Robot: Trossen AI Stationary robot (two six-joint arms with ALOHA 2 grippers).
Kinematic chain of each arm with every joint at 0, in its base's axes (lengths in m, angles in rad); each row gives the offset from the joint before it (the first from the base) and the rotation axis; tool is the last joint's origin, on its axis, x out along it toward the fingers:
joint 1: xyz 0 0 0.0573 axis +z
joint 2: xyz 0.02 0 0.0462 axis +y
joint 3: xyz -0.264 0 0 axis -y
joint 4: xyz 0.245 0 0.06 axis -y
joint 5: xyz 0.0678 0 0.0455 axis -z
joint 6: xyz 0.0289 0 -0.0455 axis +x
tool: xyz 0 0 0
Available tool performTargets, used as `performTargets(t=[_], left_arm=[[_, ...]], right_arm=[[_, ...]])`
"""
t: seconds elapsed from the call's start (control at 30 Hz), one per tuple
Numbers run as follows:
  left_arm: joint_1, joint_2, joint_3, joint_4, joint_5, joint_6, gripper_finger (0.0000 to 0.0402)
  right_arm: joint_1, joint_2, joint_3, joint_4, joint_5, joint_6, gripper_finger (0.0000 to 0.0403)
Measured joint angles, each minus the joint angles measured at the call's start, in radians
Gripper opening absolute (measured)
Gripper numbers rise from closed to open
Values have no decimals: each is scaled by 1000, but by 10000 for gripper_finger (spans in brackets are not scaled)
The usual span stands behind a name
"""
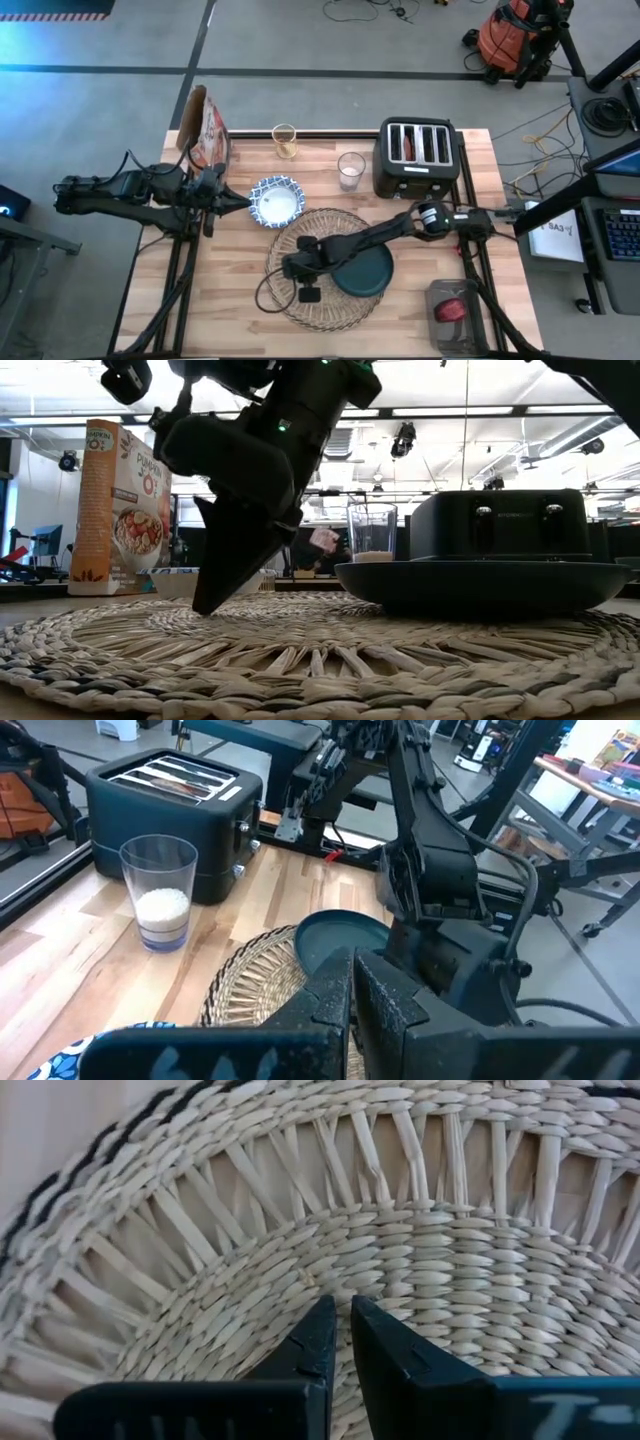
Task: Arrange a breakfast setting
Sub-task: Adjust the brown table mat on the table
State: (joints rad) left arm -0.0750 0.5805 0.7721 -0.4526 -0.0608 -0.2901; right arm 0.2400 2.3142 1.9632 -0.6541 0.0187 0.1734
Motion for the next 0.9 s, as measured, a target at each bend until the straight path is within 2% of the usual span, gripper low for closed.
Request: performTargets(t=[0.23,0.5,0.73,0.9], left_arm=[[0,2,0,-1,0,0,0],[0,4,0,-1,0,0,0],[0,8,0,-17,5,-8,0],[0,30,0,-44,103,14,0]], right_arm=[[-5,8,13,-46,-1,14,26],[-12,6,14,-197,9,16,26],[-18,-13,10,-235,8,8,26],[-19,-81,3,-258,8,-10,29]])
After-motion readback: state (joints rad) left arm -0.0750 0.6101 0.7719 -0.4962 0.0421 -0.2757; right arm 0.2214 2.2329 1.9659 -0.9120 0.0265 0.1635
